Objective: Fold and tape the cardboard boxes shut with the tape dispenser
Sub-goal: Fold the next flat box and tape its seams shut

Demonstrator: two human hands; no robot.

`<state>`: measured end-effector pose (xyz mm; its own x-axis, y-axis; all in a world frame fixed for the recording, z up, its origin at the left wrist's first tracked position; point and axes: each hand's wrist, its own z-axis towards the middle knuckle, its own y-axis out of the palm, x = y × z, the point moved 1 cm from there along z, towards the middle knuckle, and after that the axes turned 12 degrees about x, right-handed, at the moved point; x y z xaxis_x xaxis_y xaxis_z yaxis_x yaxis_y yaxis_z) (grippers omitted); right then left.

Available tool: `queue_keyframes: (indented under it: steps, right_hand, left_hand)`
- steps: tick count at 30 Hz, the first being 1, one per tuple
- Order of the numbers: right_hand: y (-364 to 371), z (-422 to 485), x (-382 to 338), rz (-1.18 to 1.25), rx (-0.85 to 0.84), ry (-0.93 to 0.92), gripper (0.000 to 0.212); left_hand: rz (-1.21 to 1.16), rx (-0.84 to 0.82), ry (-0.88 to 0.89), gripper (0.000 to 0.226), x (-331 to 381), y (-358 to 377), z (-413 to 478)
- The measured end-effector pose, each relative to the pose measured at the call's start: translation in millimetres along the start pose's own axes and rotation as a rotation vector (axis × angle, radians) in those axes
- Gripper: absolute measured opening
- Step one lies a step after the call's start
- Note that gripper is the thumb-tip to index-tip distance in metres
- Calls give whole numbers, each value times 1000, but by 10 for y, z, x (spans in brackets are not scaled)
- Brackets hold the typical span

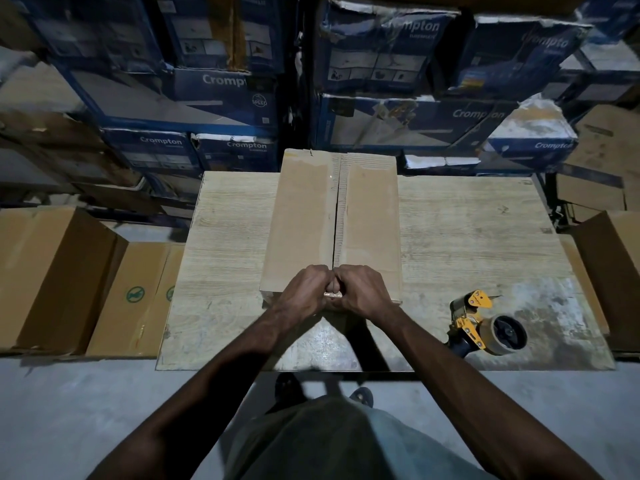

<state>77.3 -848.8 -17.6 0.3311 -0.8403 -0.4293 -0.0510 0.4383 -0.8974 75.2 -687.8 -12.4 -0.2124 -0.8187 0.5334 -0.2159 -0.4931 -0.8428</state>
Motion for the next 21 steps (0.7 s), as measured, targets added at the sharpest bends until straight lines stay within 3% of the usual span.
queue_keyframes:
  steps: [3,7,10,14,21]
  right_hand:
    - [49,26,-51,-61,19,9,48]
    - [39,1,-31,-78,-36,7,52]
    - [-37,-93,94,-121,-67,12,39]
    - [-243,-272,426,-177,-65,1,38]
    - [-462,-464,776,-176,-47,144,55]
  left_hand:
    - [-55,21,-21,34,65,-30,-14]
    - [-5,33,-48,40,-17,-41,-77]
    - [45,53,-112,39,-263,-124,-130]
    - [233,39,-55,44,-620,-348,-181]
    - [456,-10,-115,58,-921,-613,-146]
